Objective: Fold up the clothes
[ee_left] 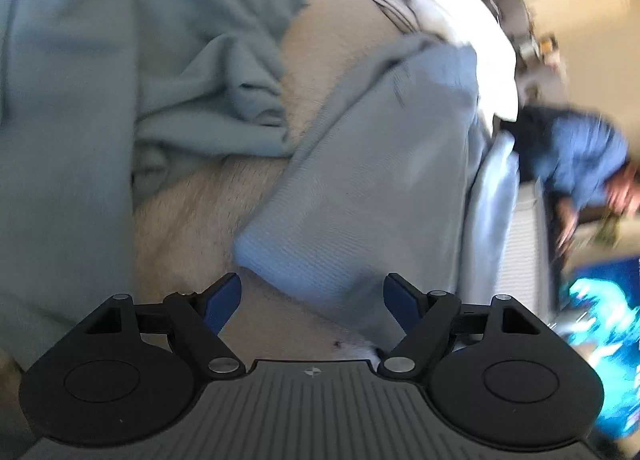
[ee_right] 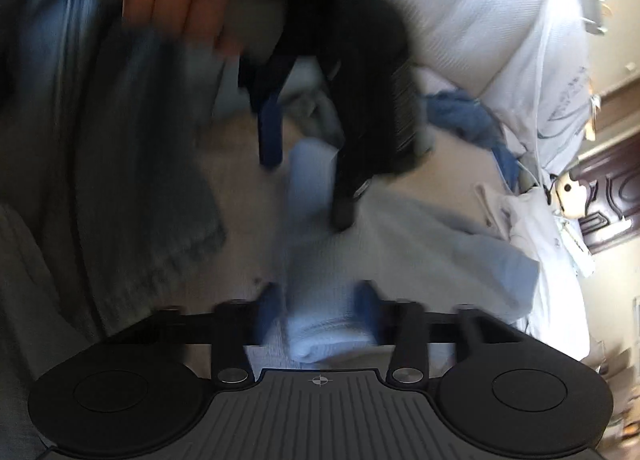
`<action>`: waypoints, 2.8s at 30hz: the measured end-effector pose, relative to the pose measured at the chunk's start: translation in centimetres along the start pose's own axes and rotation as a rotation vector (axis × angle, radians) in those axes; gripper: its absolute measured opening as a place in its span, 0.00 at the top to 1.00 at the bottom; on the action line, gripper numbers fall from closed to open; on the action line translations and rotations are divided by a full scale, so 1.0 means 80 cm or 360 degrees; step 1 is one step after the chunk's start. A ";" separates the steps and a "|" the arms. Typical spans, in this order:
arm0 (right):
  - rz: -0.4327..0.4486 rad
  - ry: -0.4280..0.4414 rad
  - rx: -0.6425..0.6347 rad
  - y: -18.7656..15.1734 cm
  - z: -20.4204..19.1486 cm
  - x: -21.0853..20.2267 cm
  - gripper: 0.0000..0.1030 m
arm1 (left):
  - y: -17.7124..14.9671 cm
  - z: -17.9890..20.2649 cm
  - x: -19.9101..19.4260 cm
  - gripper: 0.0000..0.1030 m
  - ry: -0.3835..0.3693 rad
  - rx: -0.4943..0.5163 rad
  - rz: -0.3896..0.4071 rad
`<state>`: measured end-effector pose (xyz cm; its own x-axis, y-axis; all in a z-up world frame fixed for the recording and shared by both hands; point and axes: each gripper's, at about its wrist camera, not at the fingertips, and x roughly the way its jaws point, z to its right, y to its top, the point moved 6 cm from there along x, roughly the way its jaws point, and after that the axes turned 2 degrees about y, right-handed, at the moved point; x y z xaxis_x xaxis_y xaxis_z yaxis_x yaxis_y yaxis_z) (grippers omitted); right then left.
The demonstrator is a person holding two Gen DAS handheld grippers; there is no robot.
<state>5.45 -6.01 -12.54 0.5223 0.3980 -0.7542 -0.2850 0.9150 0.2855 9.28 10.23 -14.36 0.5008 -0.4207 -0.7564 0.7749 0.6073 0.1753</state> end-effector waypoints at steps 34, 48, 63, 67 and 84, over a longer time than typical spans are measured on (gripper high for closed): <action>-0.0049 0.0524 0.0996 0.032 0.027 0.025 0.81 | -0.015 0.025 -0.056 0.83 0.0427 0.0657 0.0413; 0.0075 0.0373 0.1833 -0.066 0.126 -0.053 0.41 | -0.024 0.025 -0.066 0.84 0.0240 0.0529 0.0420; 0.0152 0.0379 0.2178 -0.047 0.247 -0.040 0.33 | -0.048 0.072 -0.096 0.86 -0.0083 0.0562 0.0501; 0.0115 0.0472 0.2303 -0.030 0.273 -0.016 0.33 | -0.044 0.067 -0.097 0.86 -0.0123 0.0507 0.0516; -0.0688 0.0555 0.2323 0.048 0.263 0.177 0.21 | -0.053 0.072 -0.093 0.87 -0.0123 0.0528 0.0518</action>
<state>28.65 4.49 -9.68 0.0913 0.2527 -0.9632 0.9378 0.3035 0.1686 4.47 6.93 -5.84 0.7559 -0.3007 -0.5815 0.6476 0.4732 0.5972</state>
